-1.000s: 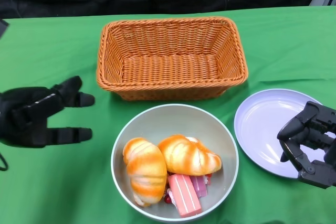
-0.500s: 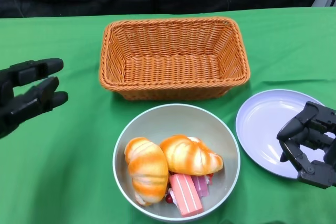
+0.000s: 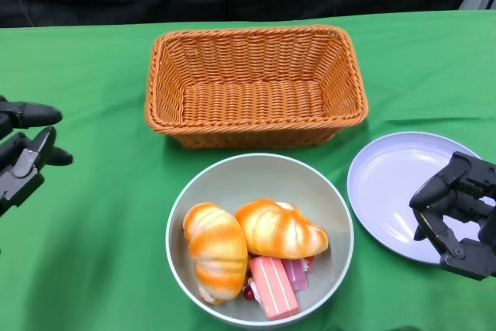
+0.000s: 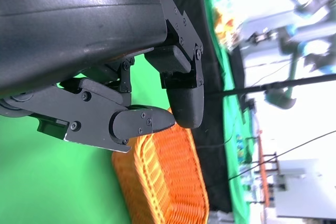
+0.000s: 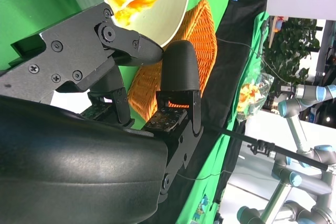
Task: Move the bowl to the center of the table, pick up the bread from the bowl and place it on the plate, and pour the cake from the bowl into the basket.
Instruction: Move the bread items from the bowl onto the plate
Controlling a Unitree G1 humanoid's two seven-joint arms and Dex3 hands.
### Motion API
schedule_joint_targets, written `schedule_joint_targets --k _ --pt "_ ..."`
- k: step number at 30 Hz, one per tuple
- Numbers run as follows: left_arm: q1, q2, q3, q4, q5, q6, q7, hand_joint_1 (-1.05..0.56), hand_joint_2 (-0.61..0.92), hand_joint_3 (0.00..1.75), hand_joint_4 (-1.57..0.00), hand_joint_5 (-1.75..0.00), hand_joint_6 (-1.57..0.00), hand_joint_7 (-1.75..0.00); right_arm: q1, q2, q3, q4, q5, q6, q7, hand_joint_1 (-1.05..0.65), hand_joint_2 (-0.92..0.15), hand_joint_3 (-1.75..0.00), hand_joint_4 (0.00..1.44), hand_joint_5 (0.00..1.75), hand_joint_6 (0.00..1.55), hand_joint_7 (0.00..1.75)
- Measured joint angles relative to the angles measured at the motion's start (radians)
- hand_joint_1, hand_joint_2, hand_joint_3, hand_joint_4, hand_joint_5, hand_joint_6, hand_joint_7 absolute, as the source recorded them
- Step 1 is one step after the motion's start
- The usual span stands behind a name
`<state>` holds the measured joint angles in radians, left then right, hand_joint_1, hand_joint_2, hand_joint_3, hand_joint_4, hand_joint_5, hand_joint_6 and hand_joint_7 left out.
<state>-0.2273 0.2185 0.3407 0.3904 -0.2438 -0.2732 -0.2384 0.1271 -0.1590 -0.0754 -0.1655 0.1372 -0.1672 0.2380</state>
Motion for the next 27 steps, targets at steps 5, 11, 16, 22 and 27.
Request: schedule_joint_targets --k 5,11,16,22,27 --pt "-0.031 0.0 0.001 0.046 -0.006 -0.081 -0.014 -0.27 0.92 0.44 -0.66 -1.63 -0.58 -1.39 0.001 -0.003 -0.012 -0.013 0.01 0.011 0.008 -0.2 -0.64 -0.76 0.74 1.53 0.73 1.27" --pt "-0.038 0.0 -0.007 0.048 0.019 -0.149 0.003 -0.25 0.92 0.41 -0.68 -1.63 -0.61 -1.41 0.002 -0.015 -0.031 -0.028 0.017 0.022 0.026 -0.22 -0.64 -0.78 0.75 1.51 0.73 1.24" --pt "-0.034 -0.01 -0.012 0.033 0.03 -0.15 0.025 -0.24 0.92 0.4 -0.7 -1.61 -0.63 -1.39 0.004 -0.032 -0.021 -0.049 -0.053 -0.035 0.03 -0.2 -0.56 -0.87 0.76 1.21 0.75 0.92" --pt "-0.032 -0.017 -0.018 0.019 0.037 -0.151 0.041 -0.22 0.91 0.42 -0.71 -1.63 -0.64 -1.41 0.011 -0.084 0.04 -0.285 -0.203 0.068 0.033 -0.38 -0.9 -0.07 0.67 0.68 0.74 0.26" --pt "-0.03 -0.032 -0.021 -0.002 0.041 -0.151 0.058 -0.23 0.89 0.45 -0.72 -1.64 -0.66 -1.41 -0.006 -0.126 0.11 -0.441 -0.333 0.214 0.067 -0.51 -0.92 -0.02 0.6 0.5 0.7 0.11"
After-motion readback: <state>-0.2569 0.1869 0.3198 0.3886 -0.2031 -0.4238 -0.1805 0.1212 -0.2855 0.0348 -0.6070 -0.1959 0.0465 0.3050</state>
